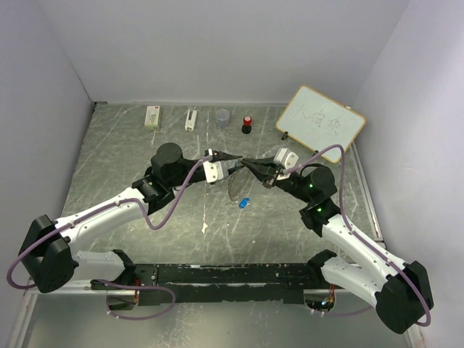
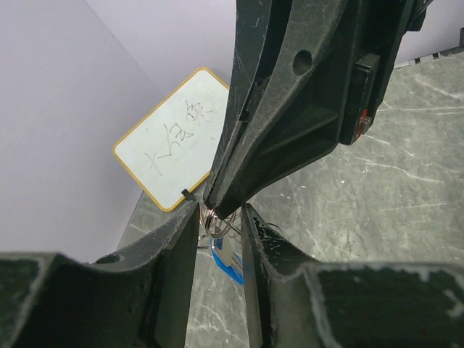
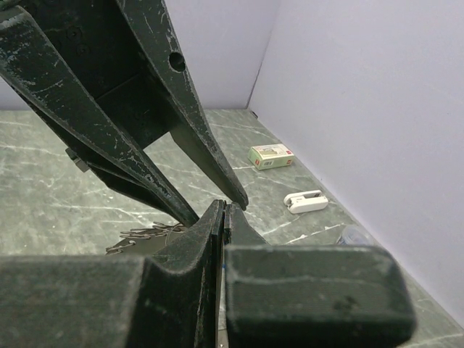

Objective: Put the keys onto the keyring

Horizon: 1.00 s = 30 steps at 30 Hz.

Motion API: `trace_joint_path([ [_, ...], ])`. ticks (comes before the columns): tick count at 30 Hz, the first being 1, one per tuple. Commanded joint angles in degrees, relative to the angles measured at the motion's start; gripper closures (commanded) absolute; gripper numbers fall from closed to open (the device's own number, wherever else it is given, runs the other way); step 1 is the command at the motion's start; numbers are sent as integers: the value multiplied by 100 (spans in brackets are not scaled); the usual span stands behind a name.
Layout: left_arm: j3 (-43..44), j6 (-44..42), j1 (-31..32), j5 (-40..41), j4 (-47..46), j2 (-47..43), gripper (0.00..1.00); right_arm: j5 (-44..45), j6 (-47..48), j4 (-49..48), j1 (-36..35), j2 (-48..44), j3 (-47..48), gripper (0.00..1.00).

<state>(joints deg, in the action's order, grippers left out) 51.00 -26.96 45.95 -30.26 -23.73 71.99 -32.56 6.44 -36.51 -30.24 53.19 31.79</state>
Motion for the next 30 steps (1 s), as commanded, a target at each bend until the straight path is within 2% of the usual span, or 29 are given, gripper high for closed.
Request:
trace_joint_path([
  [1,253,-42,-26,5,142,73,61,-47,59,-171,20,-104,213,100],
  [13,294,-135,-26,196,344,114,66,-39,112,-85,24,-196,231,100],
  [20,365,-140,-30,232,503,157,82,-71,121,-67,27,-187,249,100],
  [27,440,-148,-26,254,510,193,93,-103,118,-59,27,-184,253,100],
  [30,456,-85,-27,277,425,208,93,-111,116,-58,27,-174,257,100],
])
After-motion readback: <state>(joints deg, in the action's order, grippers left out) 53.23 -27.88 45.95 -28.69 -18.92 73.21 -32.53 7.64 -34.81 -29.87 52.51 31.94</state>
